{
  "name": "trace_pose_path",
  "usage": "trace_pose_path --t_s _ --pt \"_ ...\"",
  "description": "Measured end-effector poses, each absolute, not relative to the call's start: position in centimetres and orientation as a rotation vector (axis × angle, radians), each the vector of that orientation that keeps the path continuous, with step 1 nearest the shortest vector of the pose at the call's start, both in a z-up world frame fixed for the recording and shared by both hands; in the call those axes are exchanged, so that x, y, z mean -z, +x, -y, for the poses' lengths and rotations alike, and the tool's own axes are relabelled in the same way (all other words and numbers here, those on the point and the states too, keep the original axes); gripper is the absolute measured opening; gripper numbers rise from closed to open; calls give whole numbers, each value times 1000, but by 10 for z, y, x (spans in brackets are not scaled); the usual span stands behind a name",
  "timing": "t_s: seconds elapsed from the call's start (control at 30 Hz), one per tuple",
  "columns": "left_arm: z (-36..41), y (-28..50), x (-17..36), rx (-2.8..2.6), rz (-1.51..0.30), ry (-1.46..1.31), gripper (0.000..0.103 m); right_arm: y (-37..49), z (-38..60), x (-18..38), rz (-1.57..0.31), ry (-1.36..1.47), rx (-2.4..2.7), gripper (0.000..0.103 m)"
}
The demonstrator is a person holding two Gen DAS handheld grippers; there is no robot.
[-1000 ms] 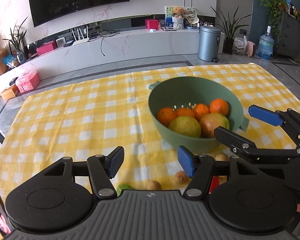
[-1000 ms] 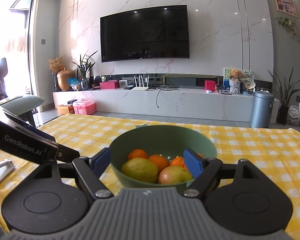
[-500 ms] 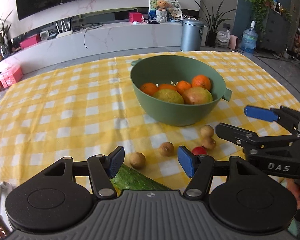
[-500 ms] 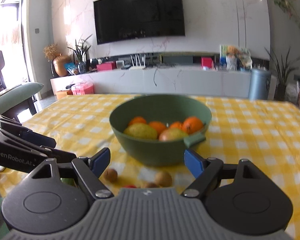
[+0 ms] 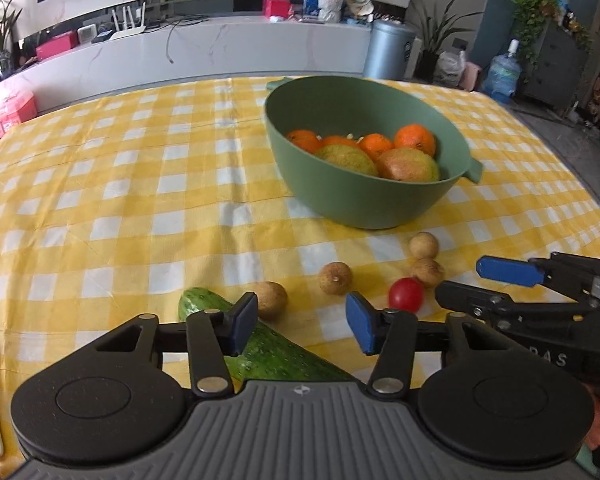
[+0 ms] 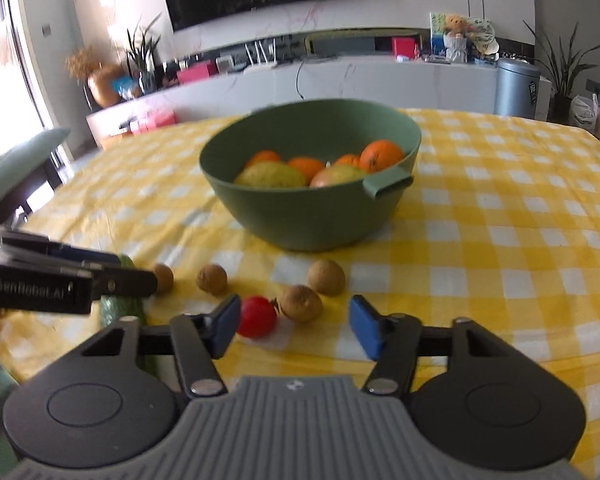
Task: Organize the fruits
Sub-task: 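Withdraw both open tools from the colander toward the brown kiwis, then grasp a brown kiwi with the left tool while the right tool grasps another kiwi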
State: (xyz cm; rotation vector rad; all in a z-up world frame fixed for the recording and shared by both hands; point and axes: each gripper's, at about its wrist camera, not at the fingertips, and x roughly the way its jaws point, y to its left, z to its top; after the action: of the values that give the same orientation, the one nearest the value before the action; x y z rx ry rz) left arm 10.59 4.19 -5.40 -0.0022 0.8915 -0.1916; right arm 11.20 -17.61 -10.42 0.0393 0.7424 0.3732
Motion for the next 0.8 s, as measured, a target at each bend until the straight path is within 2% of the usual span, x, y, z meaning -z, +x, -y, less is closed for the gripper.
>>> trace_pose_path --t_s 0.37,0.67,0.8 --pt "-31 124 68 173 -914 74 50 130 190 114 -797 158 -342 31" --pt "-25 128 74 145 -907 158 50 145 191 124 -844 266 -352 30" --pt "-27 131 76 127 -914 163 45 149 193 127 -858 303 -352 30"
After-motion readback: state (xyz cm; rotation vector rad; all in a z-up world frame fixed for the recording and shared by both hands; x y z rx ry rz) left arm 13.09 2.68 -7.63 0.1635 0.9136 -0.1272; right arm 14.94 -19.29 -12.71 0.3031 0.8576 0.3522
